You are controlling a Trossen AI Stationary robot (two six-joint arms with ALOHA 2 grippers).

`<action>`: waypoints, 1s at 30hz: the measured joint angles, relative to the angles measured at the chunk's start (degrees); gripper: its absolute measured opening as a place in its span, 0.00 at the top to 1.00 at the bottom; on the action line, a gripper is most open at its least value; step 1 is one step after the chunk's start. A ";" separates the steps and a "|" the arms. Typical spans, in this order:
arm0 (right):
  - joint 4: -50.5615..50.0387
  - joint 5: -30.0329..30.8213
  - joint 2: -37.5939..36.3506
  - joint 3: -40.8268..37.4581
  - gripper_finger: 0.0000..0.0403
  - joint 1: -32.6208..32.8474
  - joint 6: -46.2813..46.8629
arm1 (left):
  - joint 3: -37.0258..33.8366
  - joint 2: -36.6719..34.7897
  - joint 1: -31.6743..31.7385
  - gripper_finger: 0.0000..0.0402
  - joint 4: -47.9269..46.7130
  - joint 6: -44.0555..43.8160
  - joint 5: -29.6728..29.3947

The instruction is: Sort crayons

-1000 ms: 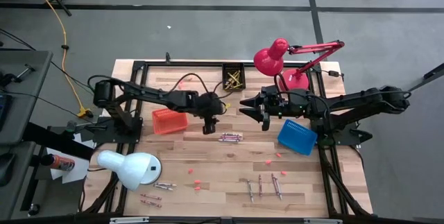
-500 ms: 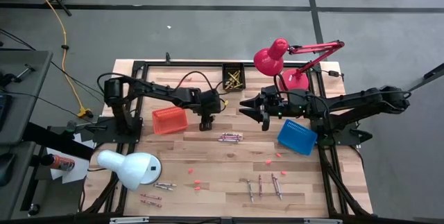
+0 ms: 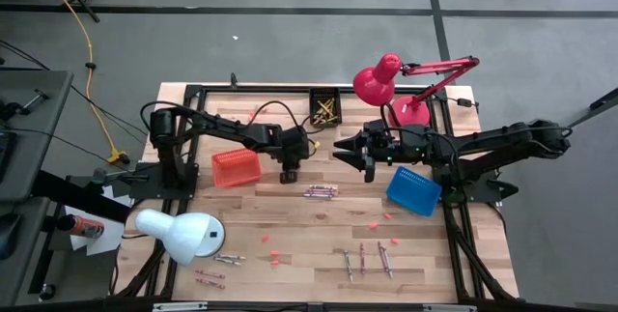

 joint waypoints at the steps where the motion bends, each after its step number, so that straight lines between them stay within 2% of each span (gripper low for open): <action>1: 0.00 0.00 0.00 0.00 0.55 0.00 0.00 | 0.00 0.02 0.00 0.88 0.04 -0.12 0.00; 2: 0.00 0.00 0.00 0.00 0.55 0.00 0.00 | 0.00 0.06 0.04 0.94 0.07 -0.48 -0.01; 4: -0.02 0.00 0.00 0.00 0.55 0.00 0.00 | -0.01 0.07 0.05 0.98 0.02 -1.58 -0.17; 13: -1.33 0.00 0.00 0.00 0.55 0.01 -0.02 | -0.47 -1.97 0.26 0.99 -0.52 -4.89 0.37; 17: -1.29 0.00 0.00 0.00 0.55 0.02 -0.56 | -0.33 -7.73 0.48 1.00 1.11 -5.22 2.35; 21: -1.31 0.01 0.00 0.00 0.55 0.01 -3.29 | -0.59 -14.55 0.29 1.00 3.73 -10.37 2.75; 25: -2.05 0.00 0.00 0.00 0.55 0.02 -6.50 | -2.69 -22.00 -1.67 1.00 14.34 -16.32 2.82; 30: -2.16 0.02 0.00 -0.02 0.55 0.01 -9.64 | -8.98 -27.79 -4.72 1.00 35.32 -24.18 2.15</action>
